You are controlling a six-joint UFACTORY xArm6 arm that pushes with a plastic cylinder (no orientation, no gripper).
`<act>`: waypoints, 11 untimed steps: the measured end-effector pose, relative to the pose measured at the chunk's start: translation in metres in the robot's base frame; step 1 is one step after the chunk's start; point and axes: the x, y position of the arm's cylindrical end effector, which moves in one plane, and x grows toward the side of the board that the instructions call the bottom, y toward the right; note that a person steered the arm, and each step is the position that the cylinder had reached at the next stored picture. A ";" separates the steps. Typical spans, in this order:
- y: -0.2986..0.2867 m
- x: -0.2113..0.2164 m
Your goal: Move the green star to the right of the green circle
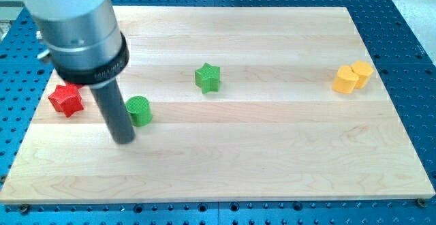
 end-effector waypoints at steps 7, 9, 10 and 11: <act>0.094 -0.114; 0.159 -0.090; 0.151 0.012; 0.088 0.014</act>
